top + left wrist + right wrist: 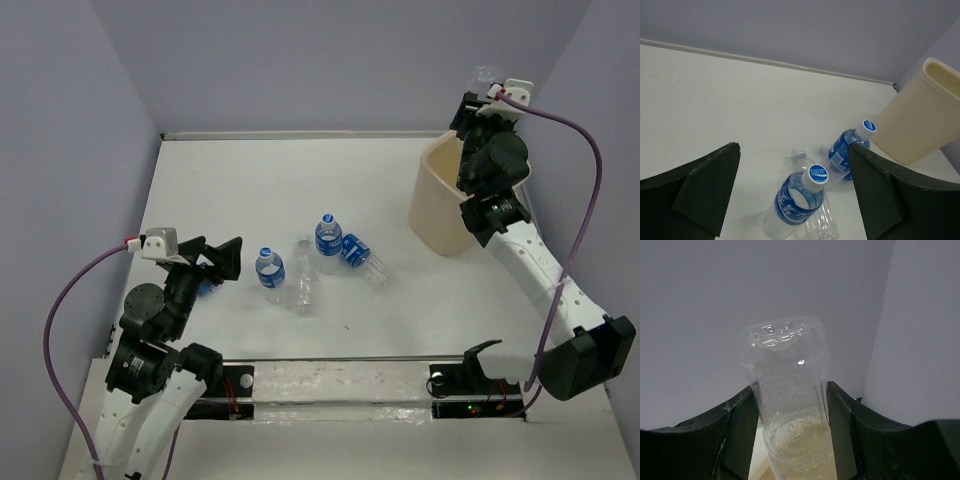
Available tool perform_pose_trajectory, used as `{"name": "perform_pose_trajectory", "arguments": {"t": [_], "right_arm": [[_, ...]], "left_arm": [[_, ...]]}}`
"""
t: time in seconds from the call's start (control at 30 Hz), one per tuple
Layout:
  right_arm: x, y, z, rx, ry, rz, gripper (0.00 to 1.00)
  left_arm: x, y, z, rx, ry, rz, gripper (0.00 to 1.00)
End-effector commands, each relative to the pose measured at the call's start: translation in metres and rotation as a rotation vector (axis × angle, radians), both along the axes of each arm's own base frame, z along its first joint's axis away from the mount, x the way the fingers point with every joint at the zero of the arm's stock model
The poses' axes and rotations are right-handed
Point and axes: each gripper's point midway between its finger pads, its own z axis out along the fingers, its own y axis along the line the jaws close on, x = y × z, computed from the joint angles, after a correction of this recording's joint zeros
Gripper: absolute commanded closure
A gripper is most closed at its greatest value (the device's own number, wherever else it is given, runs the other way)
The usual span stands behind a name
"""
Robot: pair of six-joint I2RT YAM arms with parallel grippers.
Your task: Put the plastic bottles in the bin
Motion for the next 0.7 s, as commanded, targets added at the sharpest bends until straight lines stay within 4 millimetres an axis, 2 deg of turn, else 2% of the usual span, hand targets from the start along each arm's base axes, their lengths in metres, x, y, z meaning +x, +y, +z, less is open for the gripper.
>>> {"name": "perform_pose_trajectory", "arguments": {"t": [0.0,0.03,0.07,0.13,0.17,0.23,0.27,0.3,0.33,0.43,0.47,0.5,0.53,0.6,0.67], "right_arm": [[-0.005,-0.04,0.046,0.046,-0.194,-0.075,0.63],[0.004,-0.049,0.026,0.054,-0.161,-0.093,0.63],[0.008,-0.057,0.015,0.057,-0.142,-0.107,0.63],[0.01,-0.058,-0.004,0.087,-0.118,-0.1,0.62],[0.012,-0.061,-0.026,0.09,-0.08,-0.107,0.6],[0.007,-0.064,-0.033,0.121,-0.081,-0.101,0.38],[0.006,-0.064,-0.037,0.121,-0.073,-0.1,0.29],[0.006,-0.063,-0.046,0.132,-0.044,-0.089,0.16],[0.002,-0.062,-0.044,0.14,-0.043,-0.081,0.12],[-0.003,-0.06,-0.047,0.149,0.002,-0.063,0.09],[-0.012,-0.059,-0.039,0.188,-0.024,-0.039,0.09],[-0.015,-0.052,-0.037,0.193,-0.023,0.007,0.09],[-0.017,-0.046,-0.045,0.195,0.013,0.042,0.1],[-0.025,-0.023,-0.043,0.226,0.026,0.183,0.11],[-0.03,-0.004,-0.06,0.264,0.094,0.289,0.12]], "left_arm": [[-0.001,-0.004,0.012,-0.004,-0.058,-0.023,0.02],[-0.001,-0.005,0.012,-0.004,-0.058,-0.031,0.02],[-0.001,-0.006,0.012,-0.005,-0.058,-0.037,0.02],[-0.001,-0.01,0.012,-0.008,-0.056,-0.056,0.02],[0.0,-0.012,0.011,-0.007,-0.045,-0.061,0.02],[0.0,-0.02,0.007,-0.022,-0.025,-0.094,0.02],[0.001,-0.028,0.003,-0.039,0.006,-0.128,0.01],[-0.002,-0.041,0.003,-0.042,0.023,-0.199,0.01],[0.003,-0.05,-0.006,-0.034,0.074,-0.23,0.01],[0.009,-0.062,-0.02,-0.019,0.152,-0.274,0.02],[0.014,-0.064,-0.028,-0.007,0.183,-0.271,0.02],[0.017,-0.063,-0.032,-0.002,0.199,-0.26,0.02],[0.019,-0.063,-0.034,-0.002,0.207,-0.251,0.02],[0.023,-0.06,-0.038,0.005,0.222,-0.225,0.03],[0.025,-0.06,-0.04,0.007,0.237,-0.219,0.06]]}}
